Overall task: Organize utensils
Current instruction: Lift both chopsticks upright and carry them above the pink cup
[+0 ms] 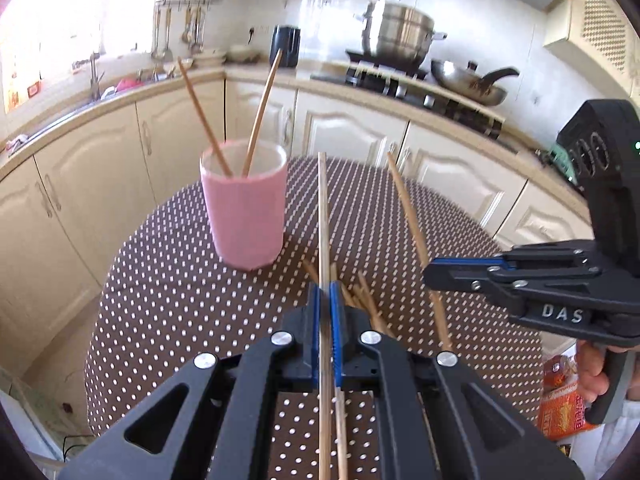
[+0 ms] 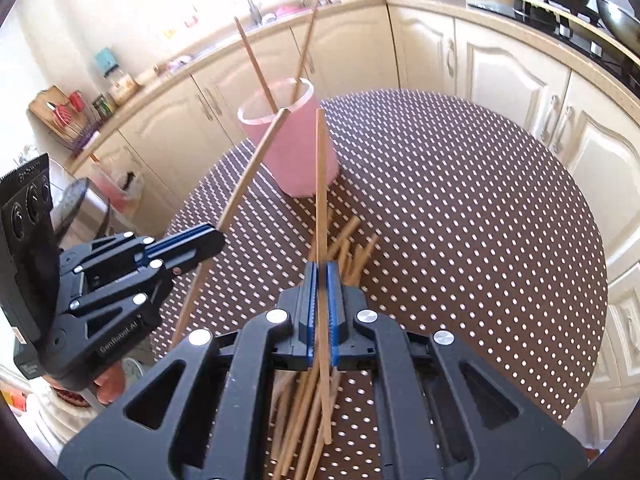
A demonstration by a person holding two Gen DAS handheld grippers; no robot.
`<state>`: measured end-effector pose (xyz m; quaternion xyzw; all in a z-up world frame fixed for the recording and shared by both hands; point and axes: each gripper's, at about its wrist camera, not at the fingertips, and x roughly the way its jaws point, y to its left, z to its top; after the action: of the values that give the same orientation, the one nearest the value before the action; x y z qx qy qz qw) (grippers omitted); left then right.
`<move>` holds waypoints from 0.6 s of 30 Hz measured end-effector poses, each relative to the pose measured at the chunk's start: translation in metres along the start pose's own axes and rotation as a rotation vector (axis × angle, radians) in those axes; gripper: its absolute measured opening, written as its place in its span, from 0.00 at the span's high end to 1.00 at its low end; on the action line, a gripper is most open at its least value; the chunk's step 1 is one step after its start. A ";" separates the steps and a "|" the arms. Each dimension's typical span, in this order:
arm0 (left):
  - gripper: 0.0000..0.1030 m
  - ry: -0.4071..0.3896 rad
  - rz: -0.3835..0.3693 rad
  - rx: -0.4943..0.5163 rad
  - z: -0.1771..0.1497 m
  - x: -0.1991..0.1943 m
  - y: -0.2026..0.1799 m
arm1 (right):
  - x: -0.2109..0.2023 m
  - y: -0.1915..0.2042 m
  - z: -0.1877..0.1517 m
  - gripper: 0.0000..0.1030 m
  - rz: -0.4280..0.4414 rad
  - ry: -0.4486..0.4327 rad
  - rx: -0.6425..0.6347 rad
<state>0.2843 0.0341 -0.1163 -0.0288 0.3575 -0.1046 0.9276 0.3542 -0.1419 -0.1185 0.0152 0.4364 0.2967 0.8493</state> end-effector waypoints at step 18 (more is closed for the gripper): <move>0.95 -0.217 -0.053 -0.041 0.051 -0.030 0.018 | -0.024 0.047 0.036 0.95 0.059 -0.230 -0.025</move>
<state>0.2997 0.0571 -0.0614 -0.0685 0.2563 -0.1181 0.9569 0.3472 -0.1068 -0.0654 0.0516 0.3317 0.3233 0.8847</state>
